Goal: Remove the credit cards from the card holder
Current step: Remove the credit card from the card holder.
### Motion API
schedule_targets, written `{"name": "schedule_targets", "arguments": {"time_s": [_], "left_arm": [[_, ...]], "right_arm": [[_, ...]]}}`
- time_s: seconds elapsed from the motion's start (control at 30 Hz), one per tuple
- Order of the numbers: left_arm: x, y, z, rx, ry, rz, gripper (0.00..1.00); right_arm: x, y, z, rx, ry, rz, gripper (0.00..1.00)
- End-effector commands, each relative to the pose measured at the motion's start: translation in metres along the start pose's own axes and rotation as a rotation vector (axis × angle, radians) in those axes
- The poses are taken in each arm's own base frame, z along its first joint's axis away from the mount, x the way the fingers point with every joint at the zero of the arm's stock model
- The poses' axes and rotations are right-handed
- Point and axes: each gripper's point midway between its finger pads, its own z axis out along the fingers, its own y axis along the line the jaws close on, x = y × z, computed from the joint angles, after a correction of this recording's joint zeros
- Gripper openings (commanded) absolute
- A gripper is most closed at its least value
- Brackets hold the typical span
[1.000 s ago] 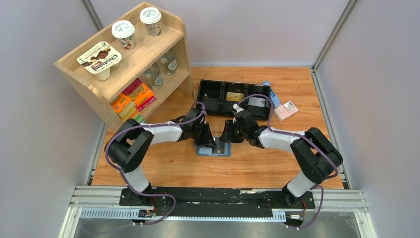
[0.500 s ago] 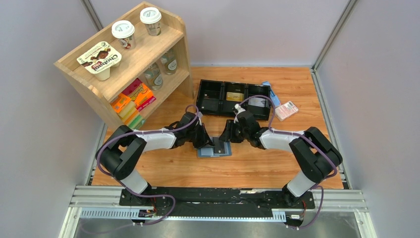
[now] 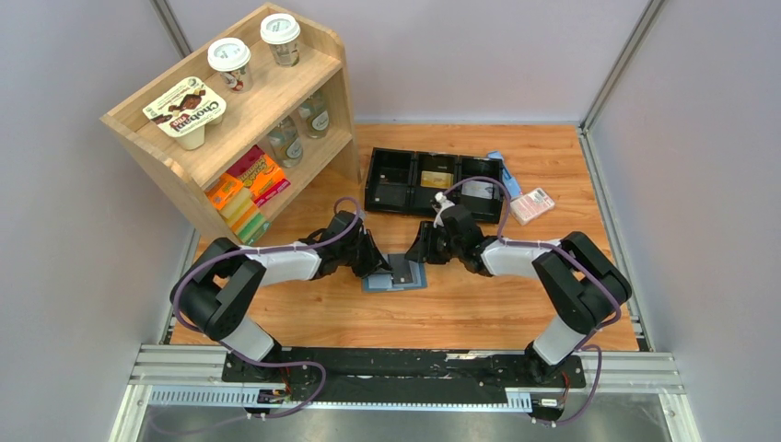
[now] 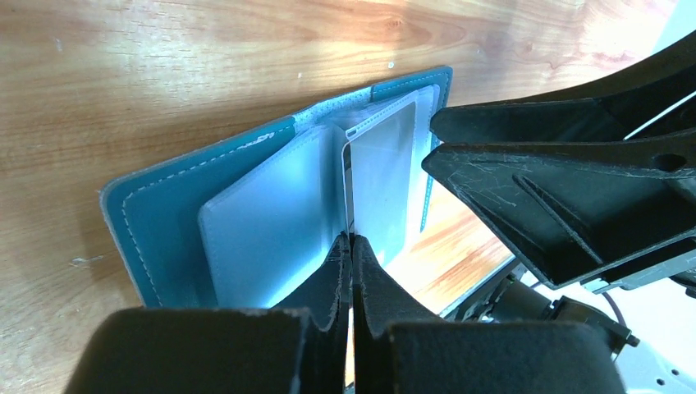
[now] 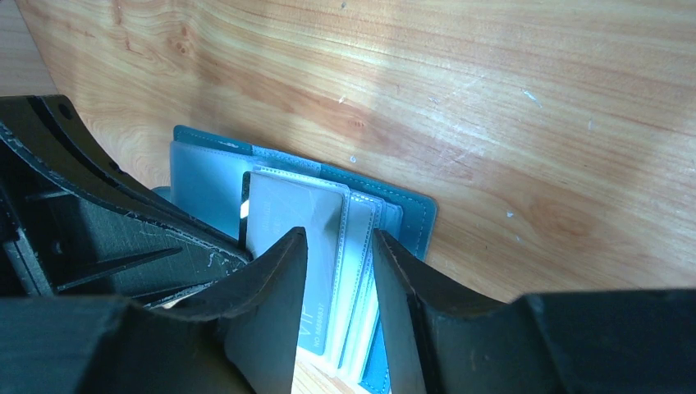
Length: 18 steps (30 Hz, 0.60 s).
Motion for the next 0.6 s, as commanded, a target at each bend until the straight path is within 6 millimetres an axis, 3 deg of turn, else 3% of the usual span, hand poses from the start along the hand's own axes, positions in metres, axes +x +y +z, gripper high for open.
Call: {"name": "schedule_targets", "arguments": {"time_s": [0.0, 0.23, 0.4, 0.57], "left_arm": [[-0.001, 0.006, -0.003, -0.02, -0.008, -0.018, 0.0], [0.0, 0.005, 0.001, -0.012, 0.011, 0.009, 0.0], [-0.002, 0.003, 0.001, -0.008, 0.004, 0.031, 0.0], [-0.003, 0.005, 0.002, -0.011, 0.004, 0.04, 0.0]], "right_arm": [[0.015, -0.018, 0.001, 0.062, 0.061, -0.013, 0.42], [-0.02, 0.016, -0.017, 0.002, -0.013, -0.046, 0.45], [-0.032, 0.035, -0.023, -0.057, -0.029, -0.062, 0.44], [-0.026, 0.049, -0.021, -0.142, 0.003, -0.039, 0.28]]}}
